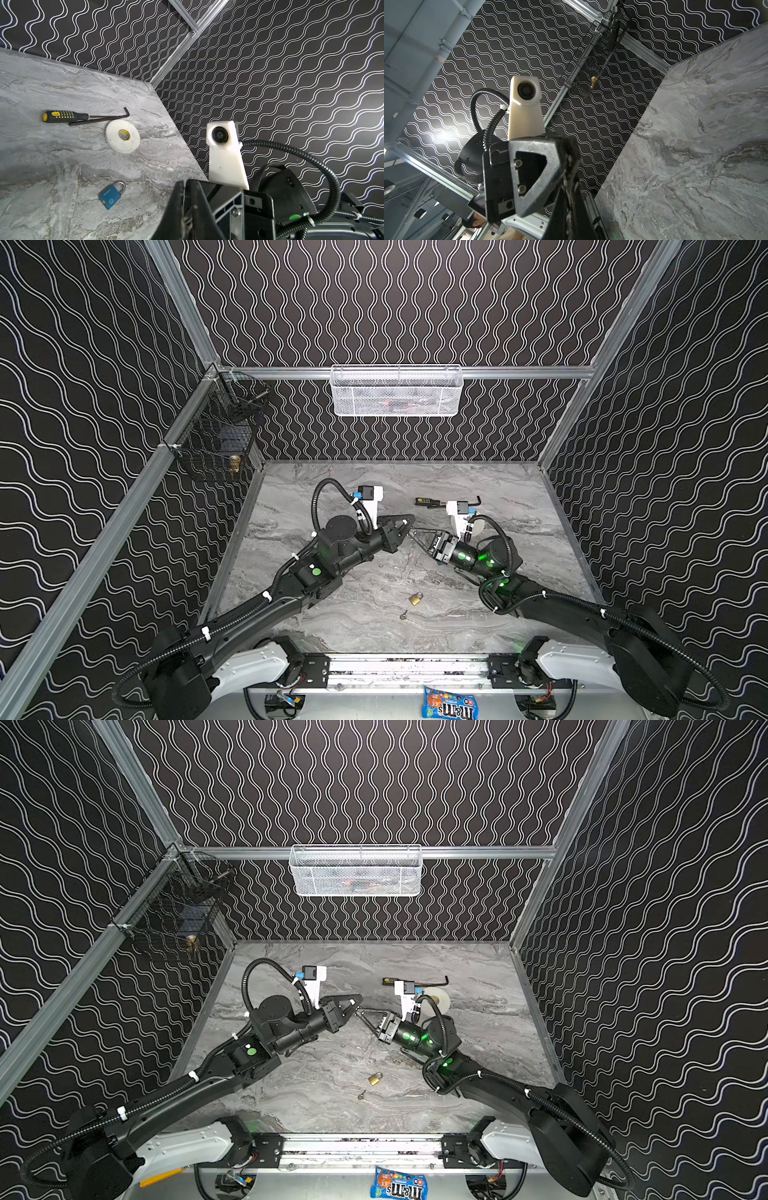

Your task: Unlock with the key

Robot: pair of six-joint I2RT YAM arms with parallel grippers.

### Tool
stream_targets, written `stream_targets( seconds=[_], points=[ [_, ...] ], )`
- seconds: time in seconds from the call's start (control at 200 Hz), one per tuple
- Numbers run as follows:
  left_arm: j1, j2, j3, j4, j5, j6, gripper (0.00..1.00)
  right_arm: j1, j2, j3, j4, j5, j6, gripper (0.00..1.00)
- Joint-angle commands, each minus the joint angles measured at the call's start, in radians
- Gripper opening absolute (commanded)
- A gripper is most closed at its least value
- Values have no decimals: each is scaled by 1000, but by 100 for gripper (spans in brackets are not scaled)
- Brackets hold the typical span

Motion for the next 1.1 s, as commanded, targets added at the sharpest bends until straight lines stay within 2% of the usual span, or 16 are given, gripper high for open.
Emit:
stream_targets(
  seconds=[0.0,0.165,0.32,0.435,0.51,0.591,0.701,0.781,0.886,1.006,1.096],
  points=[
    [-1,-9,0,55,5,8,2,2,-5,0,46,7,5,0],
    [-2,-18,2,27,-3,25,0,2,-29,4,-2,15,-34,0],
    [0,-19,3,16,20,56,0,2,-65,24,-94,12,-109,26],
    [2,-25,39,-68,46,157,0,0,-123,49,-249,17,-210,58],
    [6,-19,83,-153,70,228,0,-15,-159,81,-401,6,-272,66],
    [9,-7,123,-210,111,270,0,-43,-185,98,-461,-68,-324,71],
    [12,3,144,-214,163,293,0,-89,-189,145,-560,-213,-396,71],
    [13,11,157,-227,171,297,0,-119,-188,180,-638,-278,-431,67],
    [14,19,159,-217,191,295,0,-135,-197,193,-641,-345,-452,65],
    [13,20,153,-205,183,286,0,-140,-199,215,-701,-329,-494,50],
    [14,22,147,-188,186,277,0,-149,-191,202,-655,-365,-480,43]
  ],
)
